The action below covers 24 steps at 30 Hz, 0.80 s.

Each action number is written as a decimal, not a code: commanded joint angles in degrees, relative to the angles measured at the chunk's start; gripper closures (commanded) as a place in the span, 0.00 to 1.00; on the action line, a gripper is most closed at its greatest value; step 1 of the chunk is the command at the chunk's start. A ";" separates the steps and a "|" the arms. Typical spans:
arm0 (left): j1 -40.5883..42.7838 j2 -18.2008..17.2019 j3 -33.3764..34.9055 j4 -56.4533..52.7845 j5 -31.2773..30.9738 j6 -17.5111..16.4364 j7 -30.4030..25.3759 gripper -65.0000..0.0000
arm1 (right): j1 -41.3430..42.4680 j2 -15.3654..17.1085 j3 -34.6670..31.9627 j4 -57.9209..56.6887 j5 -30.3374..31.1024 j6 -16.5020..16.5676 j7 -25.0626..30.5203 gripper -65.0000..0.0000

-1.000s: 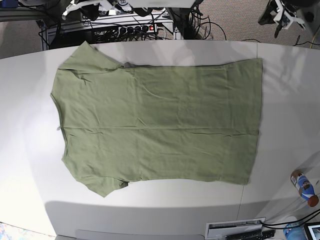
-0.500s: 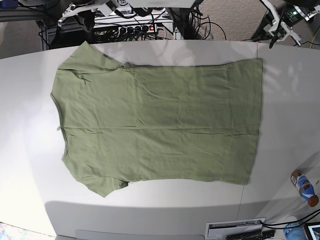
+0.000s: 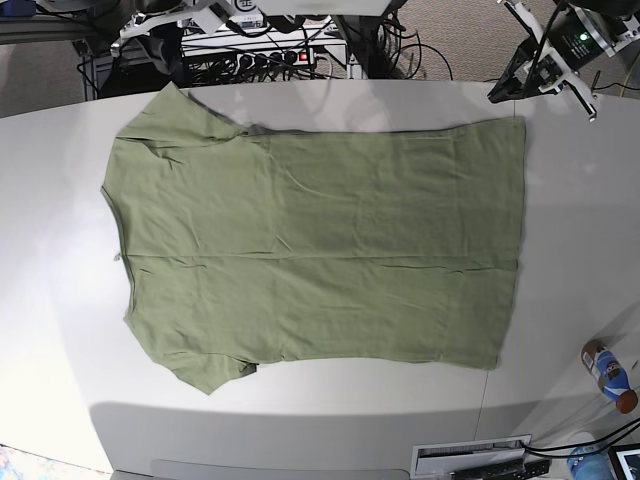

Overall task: Fold the T-shirt properly
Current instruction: 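Reach the left gripper to the shirt's hem corner and grasp it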

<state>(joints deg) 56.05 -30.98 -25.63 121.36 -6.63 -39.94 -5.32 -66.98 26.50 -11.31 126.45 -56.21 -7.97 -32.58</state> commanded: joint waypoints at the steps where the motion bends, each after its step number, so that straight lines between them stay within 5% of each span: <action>1: 0.57 -0.57 -0.37 1.09 0.20 -0.06 -2.82 0.90 | -0.92 0.17 0.11 1.07 -1.62 -1.09 0.22 1.00; 5: -0.04 -0.61 -0.35 1.25 7.26 -0.06 -7.67 0.76 | -0.90 0.15 0.11 1.07 -1.73 -1.09 0.83 1.00; 11: -0.57 -0.61 5.86 0.98 19.17 -0.06 -8.22 0.76 | -0.72 0.17 0.11 1.07 -1.75 -1.09 1.36 1.00; 19: -8.02 -0.59 18.51 -5.03 28.92 12.00 -3.04 0.76 | -0.63 0.17 0.11 1.07 -1.75 -1.09 1.29 1.00; 24: -12.48 -0.66 19.12 -6.12 32.11 13.55 -3.02 0.76 | -0.63 0.17 0.11 1.07 -1.79 -1.09 1.29 1.00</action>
<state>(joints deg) 43.20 -31.00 -6.28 114.48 26.13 -26.96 -7.25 -66.83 26.48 -11.33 126.45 -57.17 -7.92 -31.48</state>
